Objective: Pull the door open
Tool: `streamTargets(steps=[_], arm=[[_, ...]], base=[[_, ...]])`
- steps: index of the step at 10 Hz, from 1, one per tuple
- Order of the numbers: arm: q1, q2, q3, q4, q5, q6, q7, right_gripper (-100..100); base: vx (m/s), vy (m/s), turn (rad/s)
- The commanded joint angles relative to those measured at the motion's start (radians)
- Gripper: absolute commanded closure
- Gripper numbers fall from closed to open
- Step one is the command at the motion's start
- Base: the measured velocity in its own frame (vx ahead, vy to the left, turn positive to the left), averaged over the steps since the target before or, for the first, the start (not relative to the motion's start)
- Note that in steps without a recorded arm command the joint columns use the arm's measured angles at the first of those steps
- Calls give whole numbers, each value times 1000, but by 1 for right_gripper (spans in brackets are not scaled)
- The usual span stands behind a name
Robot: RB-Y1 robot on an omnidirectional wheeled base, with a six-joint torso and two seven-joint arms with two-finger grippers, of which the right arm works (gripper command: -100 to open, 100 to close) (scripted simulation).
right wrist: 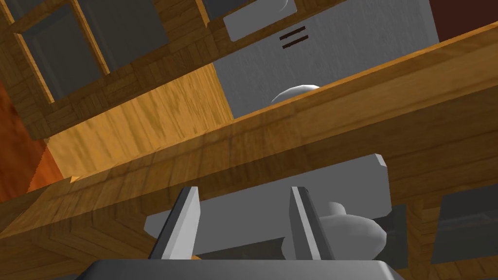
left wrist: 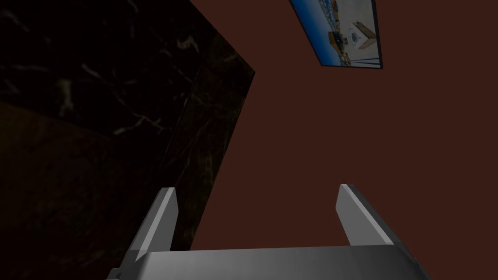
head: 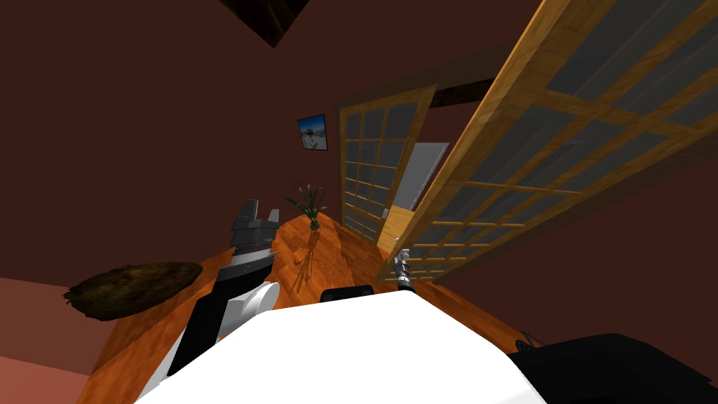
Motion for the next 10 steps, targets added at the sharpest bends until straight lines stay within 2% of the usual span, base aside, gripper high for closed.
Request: streamTargets(steps=[1,3,5,6,10], arm=[[-8,-19,-16,15,-15,-13,-29,-100],[-17,-25,8,11,-40,-18,-91,-100],[-22,-28,20,9,-53,-20,-143,-100],[-22,-28,20,9,-53,-20,-145,-100],[-36,-37,58,2,-92,-26,-259,-100]], base=[[-45,-26,16],[-72,-27,75],[-58,-42,53],[-49,-16,50],[-71,-36,59]])
